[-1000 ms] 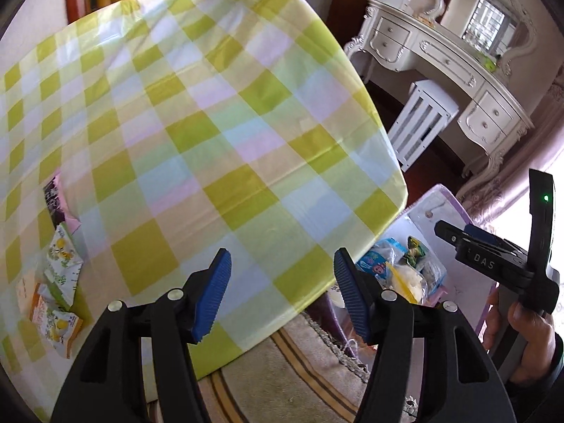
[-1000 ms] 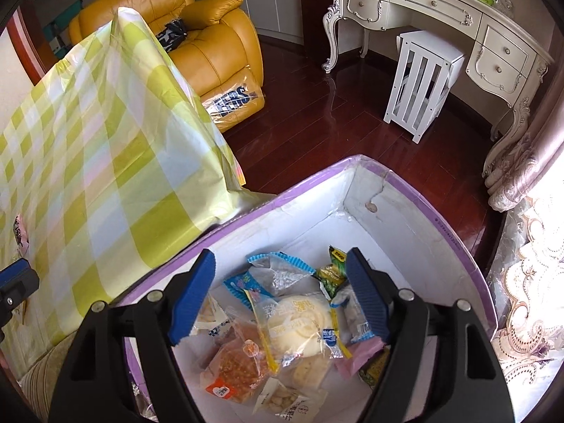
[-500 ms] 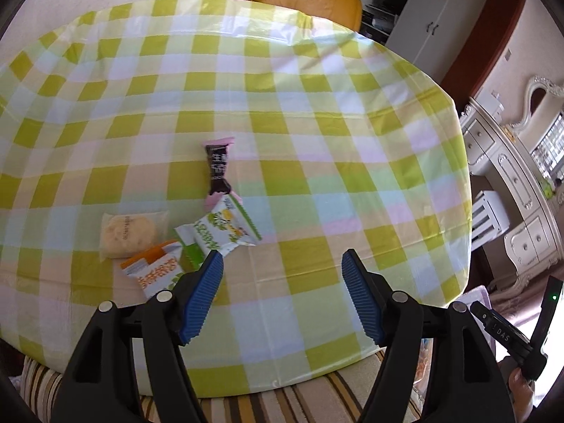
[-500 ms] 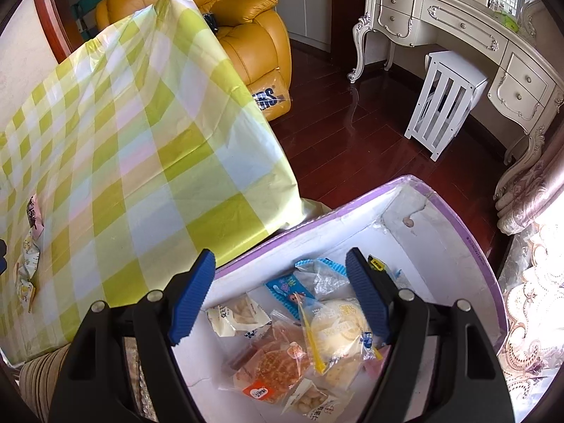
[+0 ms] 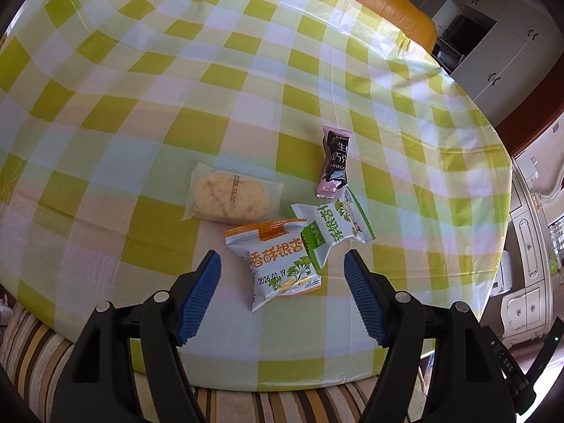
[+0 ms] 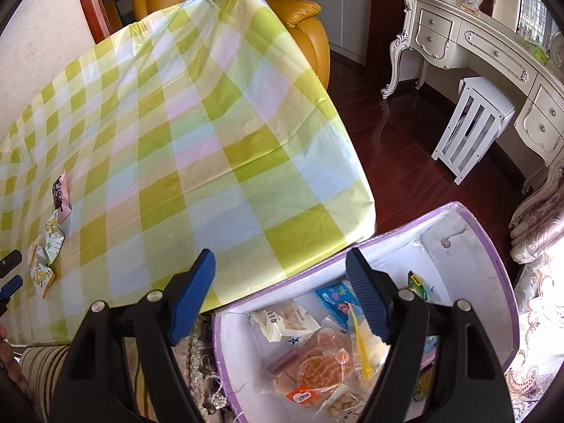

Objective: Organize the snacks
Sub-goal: 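Grasp the orange-labeled cookie bag with the left tool while the right tool grasps the pink chocolate bar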

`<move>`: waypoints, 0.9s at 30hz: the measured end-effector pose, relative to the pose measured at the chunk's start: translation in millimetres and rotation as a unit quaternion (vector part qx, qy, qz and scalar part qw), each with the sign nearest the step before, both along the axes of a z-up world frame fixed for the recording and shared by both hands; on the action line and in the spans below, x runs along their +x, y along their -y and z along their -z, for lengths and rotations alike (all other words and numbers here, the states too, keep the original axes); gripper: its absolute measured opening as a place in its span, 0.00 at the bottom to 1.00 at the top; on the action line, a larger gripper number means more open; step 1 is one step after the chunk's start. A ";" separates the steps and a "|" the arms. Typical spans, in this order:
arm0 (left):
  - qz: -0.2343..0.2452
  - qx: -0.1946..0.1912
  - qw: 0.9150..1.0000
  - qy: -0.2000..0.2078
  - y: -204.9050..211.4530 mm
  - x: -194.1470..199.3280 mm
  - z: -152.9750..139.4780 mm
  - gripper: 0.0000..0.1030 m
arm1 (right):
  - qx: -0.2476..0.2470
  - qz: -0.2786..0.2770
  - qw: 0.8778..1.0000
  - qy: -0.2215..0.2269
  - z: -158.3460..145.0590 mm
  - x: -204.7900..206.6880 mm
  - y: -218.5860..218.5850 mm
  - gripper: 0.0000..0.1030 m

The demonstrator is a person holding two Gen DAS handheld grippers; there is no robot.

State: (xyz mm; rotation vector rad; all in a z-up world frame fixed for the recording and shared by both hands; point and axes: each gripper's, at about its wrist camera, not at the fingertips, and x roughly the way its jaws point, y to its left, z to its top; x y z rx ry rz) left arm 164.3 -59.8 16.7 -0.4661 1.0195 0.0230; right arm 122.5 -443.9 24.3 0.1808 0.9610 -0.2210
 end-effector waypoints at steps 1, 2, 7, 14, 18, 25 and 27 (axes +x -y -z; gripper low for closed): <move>0.001 0.003 1.000 -0.003 1.1 1.5 1.9 0.68 | 0.001 -0.007 1.000 0.004 -2.3 2.6 -5.2 0.74; 0.001 0.004 1.000 -0.007 1.5 2.9 4.4 0.68 | 0.004 -0.013 1.000 0.007 -4.6 5.5 -10.6 0.74; -0.001 0.004 1.000 -0.022 0.2 9.9 14.6 0.68 | 0.017 -0.043 0.999 0.020 -12.9 23.4 -37.7 0.74; 0.003 0.021 0.999 -0.034 5.8 20.8 21.1 0.68 | 0.026 -0.083 0.996 0.028 -17.4 52.3 -79.7 0.74; 0.008 0.041 0.998 -0.045 8.6 26.9 26.6 0.65 | 0.025 -0.103 0.994 0.030 -19.6 65.9 -100.3 0.74; 0.027 0.070 0.996 -0.046 16.7 29.9 29.4 0.61 | 0.030 -0.124 0.991 0.031 -20.2 88.5 -131.3 0.74; 0.028 0.072 0.996 -0.043 16.2 30.2 29.5 0.60 | 0.030 -0.132 0.990 0.032 -19.6 95.2 -142.0 0.74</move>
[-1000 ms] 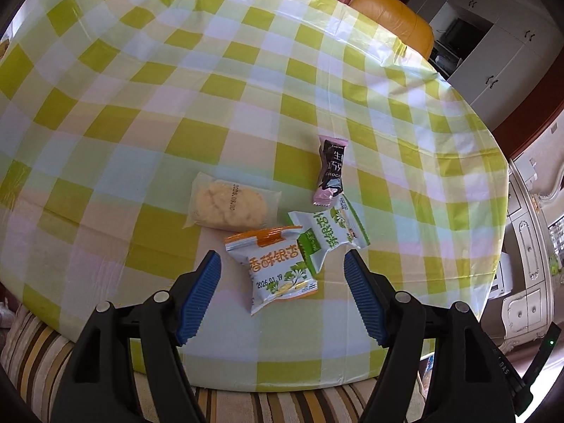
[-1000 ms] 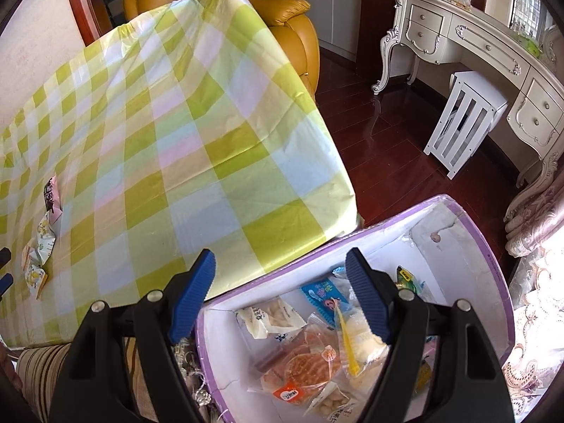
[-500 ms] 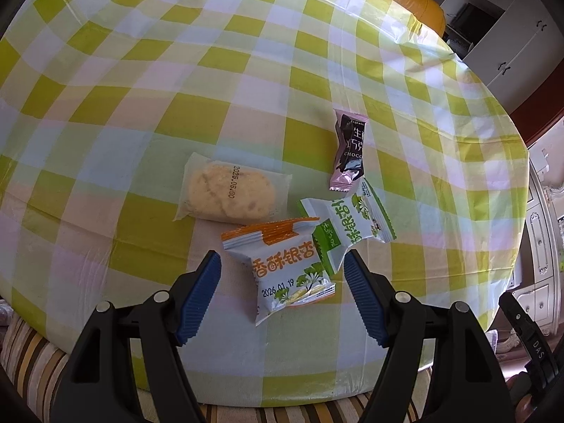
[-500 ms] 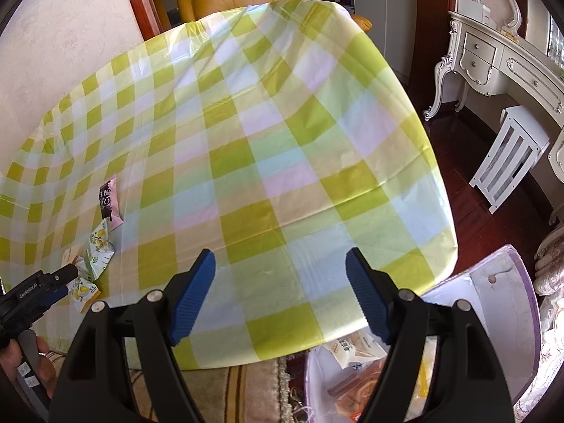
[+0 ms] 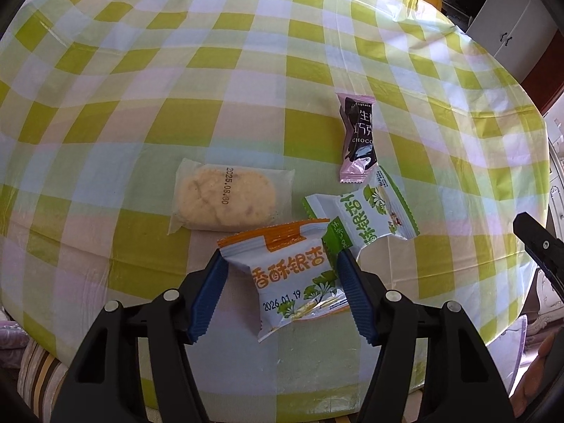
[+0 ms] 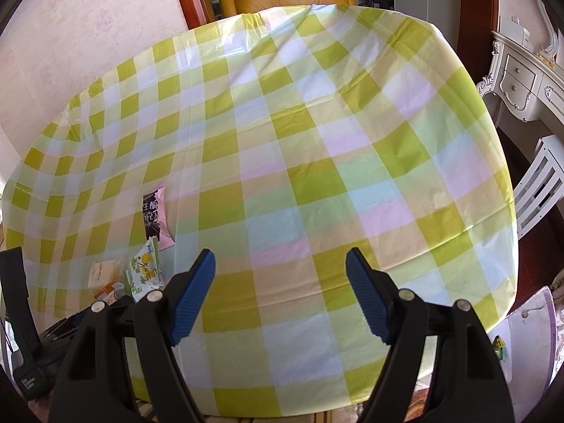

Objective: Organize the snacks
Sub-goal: 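Grasp the orange-labeled cookie bag with the left tool while the right tool grasps the pink chocolate bar, then carry both snacks over the white box and open both tools to drop them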

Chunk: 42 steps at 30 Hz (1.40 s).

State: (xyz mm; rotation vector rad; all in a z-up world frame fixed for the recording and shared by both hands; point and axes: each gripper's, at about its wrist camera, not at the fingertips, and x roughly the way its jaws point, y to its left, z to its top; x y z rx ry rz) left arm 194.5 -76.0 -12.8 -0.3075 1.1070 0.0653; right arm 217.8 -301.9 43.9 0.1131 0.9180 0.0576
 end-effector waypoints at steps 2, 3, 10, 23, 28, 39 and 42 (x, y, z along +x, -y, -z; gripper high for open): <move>0.001 -0.001 1.000 0.002 -1.0 -0.2 0.0 0.58 | -0.001 -0.009 1.000 0.001 0.6 6.5 -11.2 0.74; 0.002 -0.002 1.000 0.004 -1.7 -0.4 0.0 0.57 | -0.002 -0.013 1.000 0.002 0.9 9.6 -16.7 0.74; -0.006 -0.032 0.999 0.016 -13.0 -6.2 -0.5 0.52 | -0.004 -0.042 0.999 -0.001 5.7 33.7 -57.9 0.74; -0.068 -0.110 0.989 0.069 -57.1 -26.4 -15.2 0.49 | -0.041 -0.104 0.993 -0.026 36.1 65.4 -133.9 0.73; -0.069 -0.117 0.988 0.071 -61.2 -26.0 -14.7 0.49 | -0.051 -0.107 0.992 -0.036 47.3 73.3 -144.2 0.65; -0.070 -0.125 0.987 0.075 -62.5 -26.2 -14.3 0.49 | -0.057 -0.119 0.990 -0.052 63.3 82.2 -156.0 0.24; -0.069 -0.124 0.987 0.075 -62.6 -26.2 -14.2 0.49 | -0.056 -0.117 0.990 -0.045 60.6 81.6 -154.5 0.19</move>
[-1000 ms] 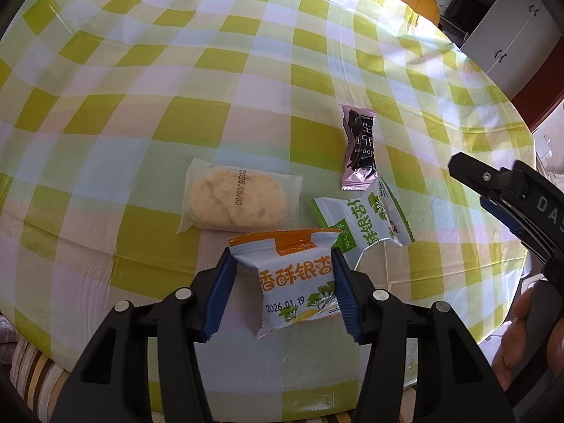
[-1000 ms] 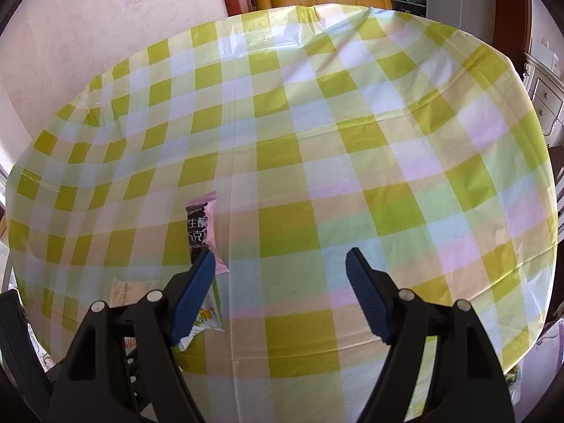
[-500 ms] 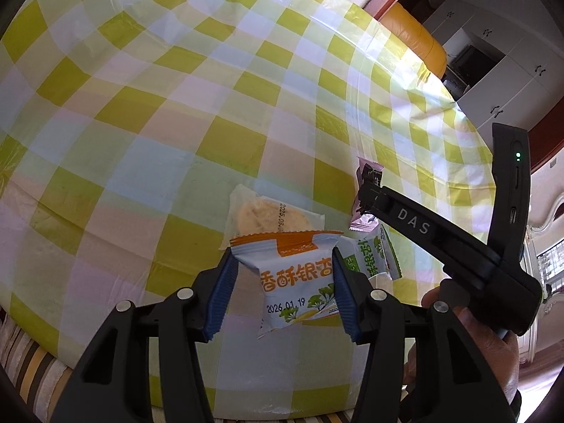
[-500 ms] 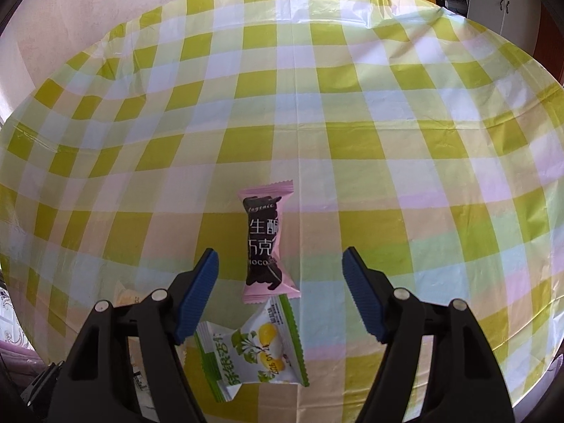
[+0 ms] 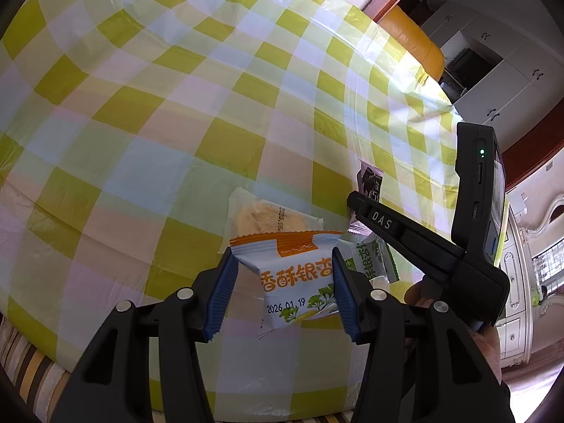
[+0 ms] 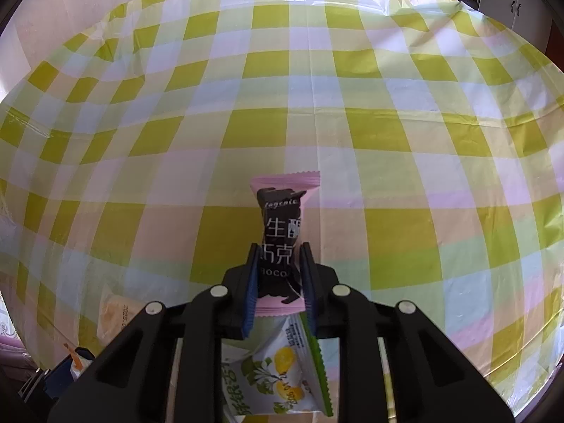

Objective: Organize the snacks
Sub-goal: 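Carry both snacks over the white box and open both tools to drop them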

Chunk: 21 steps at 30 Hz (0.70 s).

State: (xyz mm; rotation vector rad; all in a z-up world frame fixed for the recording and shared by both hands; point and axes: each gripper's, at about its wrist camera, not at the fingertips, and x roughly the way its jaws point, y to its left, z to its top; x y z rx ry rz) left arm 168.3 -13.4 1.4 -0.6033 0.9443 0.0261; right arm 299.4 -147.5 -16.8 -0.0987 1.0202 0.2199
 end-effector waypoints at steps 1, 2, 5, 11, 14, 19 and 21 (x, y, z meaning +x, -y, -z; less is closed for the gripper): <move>0.000 0.001 1.000 0.000 0.0 0.1 -0.1 0.49 | -0.001 0.002 1.000 0.004 -1.8 -0.2 0.8 0.19; 0.000 0.001 1.000 0.001 0.1 0.2 0.0 0.49 | -0.002 0.005 1.000 0.009 -3.9 -0.7 2.2 0.19; -0.003 0.002 1.000 0.006 0.2 0.1 -0.9 0.49 | 0.007 0.012 1.000 0.017 -10.6 -0.5 7.4 0.19; 0.003 0.008 1.000 0.021 5.6 -1.1 -6.5 0.49 | 0.019 0.023 0.999 0.036 -30.0 -11.2 23.3 0.19; 0.009 0.011 1.000 0.023 9.7 -0.3 -8.9 0.49 | 0.015 0.028 0.998 0.050 -42.6 -23.9 34.5 0.19; 0.053 0.016 0.998 0.034 32.6 -1.3 -21.9 0.49 | 0.010 0.039 0.998 0.058 -56.6 -55.0 62.8 0.18; 0.078 0.016 0.996 0.037 47.5 -1.7 -26.0 0.49 | 0.009 0.050 0.997 0.058 -59.1 -69.4 79.3 0.18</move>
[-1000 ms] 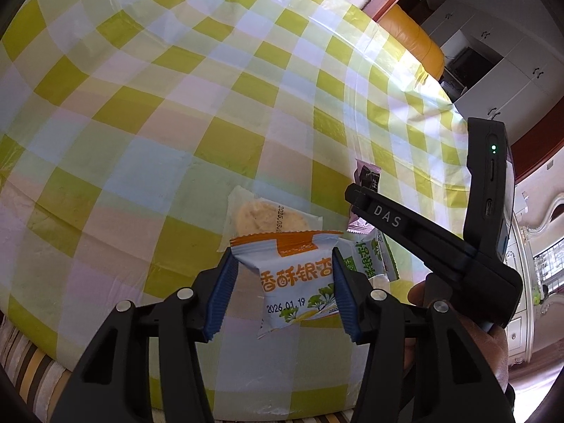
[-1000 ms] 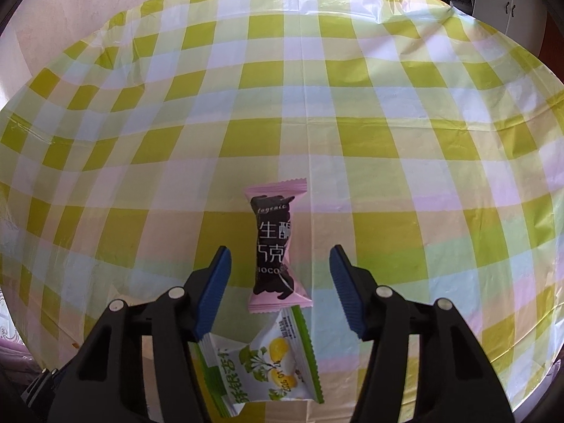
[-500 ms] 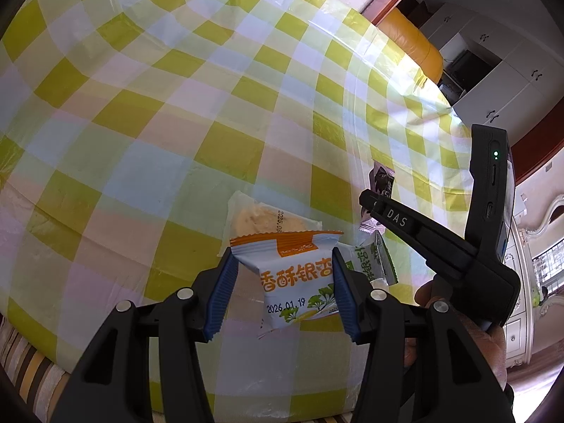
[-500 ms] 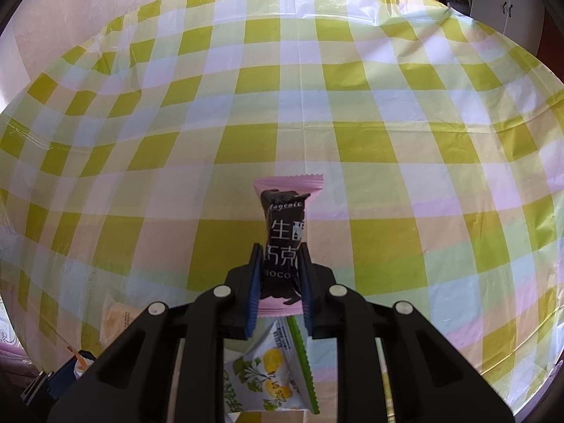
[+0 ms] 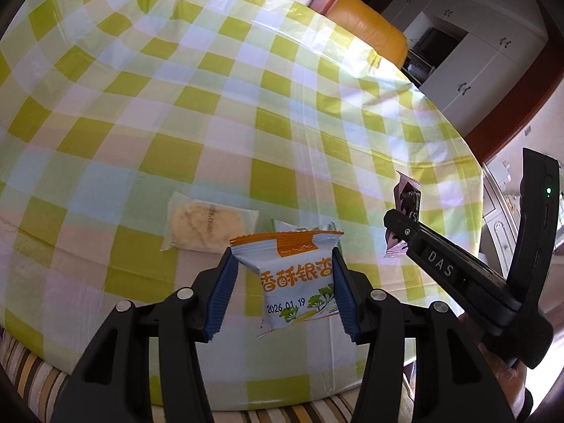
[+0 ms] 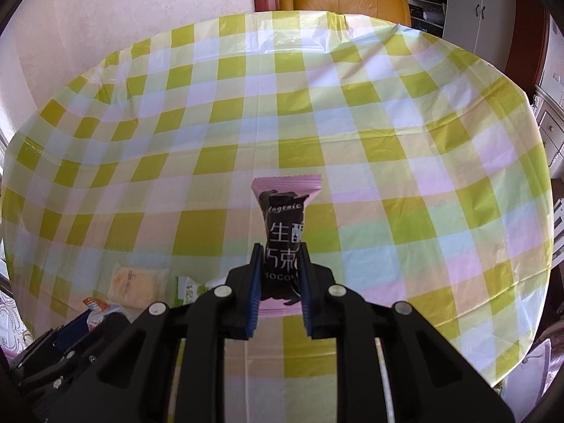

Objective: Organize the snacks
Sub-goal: 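Carry both snacks over the white box and open both tools to drop them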

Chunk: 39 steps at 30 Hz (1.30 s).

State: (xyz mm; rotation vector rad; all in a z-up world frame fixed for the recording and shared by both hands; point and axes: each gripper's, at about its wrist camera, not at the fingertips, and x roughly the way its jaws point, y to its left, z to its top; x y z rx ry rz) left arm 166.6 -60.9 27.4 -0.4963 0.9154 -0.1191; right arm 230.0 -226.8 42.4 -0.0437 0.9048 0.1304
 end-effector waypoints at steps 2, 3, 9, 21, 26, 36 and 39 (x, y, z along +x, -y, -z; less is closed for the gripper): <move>0.032 -0.004 0.999 -0.004 18.1 -0.8 -1.4 0.49 | 0.000 0.016 1.000 -0.001 -1.3 -14.1 19.3 0.19; 0.048 -0.006 0.999 -0.008 27.9 -1.5 -1.4 0.49 | 0.000 0.023 1.000 -0.002 -1.9 -21.3 28.8 0.19; 0.150 0.001 0.989 -0.014 94.9 -11.8 -8.5 0.49 | -0.011 0.064 0.998 -0.008 -2.4 -63.8 87.7 0.18; 0.314 0.013 0.948 -0.044 222.5 -33.0 -4.7 0.49 | -0.027 0.182 0.982 -0.041 21.8 -133.8 215.7 0.18; 0.365 0.018 0.929 -0.060 265.3 -41.3 0.5 0.49 | -0.030 0.222 0.973 -0.054 34.2 -155.8 256.3 0.19; 0.421 0.023 0.901 -0.100 310.4 -50.8 20.7 0.55 | -0.025 0.267 0.960 -0.077 53.7 -174.8 295.5 0.23; 0.416 0.018 0.904 -0.101 306.4 -47.7 20.6 0.66 | -0.028 0.268 0.960 -0.076 54.0 -173.6 293.3 0.44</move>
